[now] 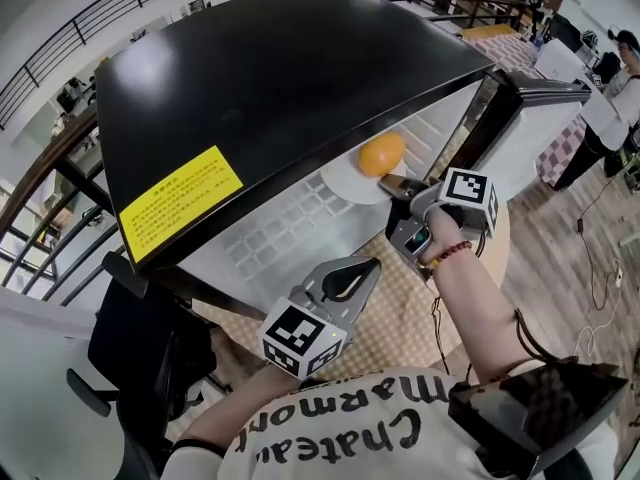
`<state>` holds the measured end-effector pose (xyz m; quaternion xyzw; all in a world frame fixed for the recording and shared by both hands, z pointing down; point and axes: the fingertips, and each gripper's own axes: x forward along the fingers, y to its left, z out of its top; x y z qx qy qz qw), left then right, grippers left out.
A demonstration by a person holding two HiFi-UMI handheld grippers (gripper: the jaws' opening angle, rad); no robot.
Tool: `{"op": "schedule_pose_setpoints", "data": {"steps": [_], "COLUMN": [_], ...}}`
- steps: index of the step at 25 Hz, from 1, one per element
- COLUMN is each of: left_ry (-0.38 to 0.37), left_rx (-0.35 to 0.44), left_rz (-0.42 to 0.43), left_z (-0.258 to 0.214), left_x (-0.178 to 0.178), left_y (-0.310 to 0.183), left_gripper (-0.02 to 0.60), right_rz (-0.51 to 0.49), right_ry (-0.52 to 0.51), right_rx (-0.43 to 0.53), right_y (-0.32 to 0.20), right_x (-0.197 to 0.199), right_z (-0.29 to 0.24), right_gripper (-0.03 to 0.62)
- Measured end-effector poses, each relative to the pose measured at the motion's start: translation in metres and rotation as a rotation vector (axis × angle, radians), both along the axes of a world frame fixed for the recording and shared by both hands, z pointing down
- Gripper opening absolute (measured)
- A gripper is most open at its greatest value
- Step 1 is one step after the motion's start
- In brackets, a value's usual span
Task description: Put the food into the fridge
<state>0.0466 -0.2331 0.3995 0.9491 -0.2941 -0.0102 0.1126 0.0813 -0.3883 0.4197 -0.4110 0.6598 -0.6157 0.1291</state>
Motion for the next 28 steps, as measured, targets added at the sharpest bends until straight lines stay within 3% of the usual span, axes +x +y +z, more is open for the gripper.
{"op": "schedule_pose_setpoints", "data": {"steps": [12, 21, 28], "left_ry": [0.029, 0.045, 0.047], "left_rx": [0.001, -0.006, -0.019], "left_rz": [0.08, 0.122, 0.12], "left_z": [-0.011, -0.018, -0.016], "left_x": [0.01, 0.007, 0.001], "left_y": [-0.004, -0.004, -0.006], "left_gripper": [0.005, 0.006, 0.005], "right_rz": [0.067, 0.113, 0.125], "right_ry": [0.165, 0.279, 0.341], "right_rx": [-0.089, -0.15, -0.115], "right_y": [-0.003, -0.002, -0.004], "right_x": [-0.001, -0.002, 0.0], "right_z": [-0.001, -0.001, 0.002], "right_gripper": [0.037, 0.08, 0.098]}}
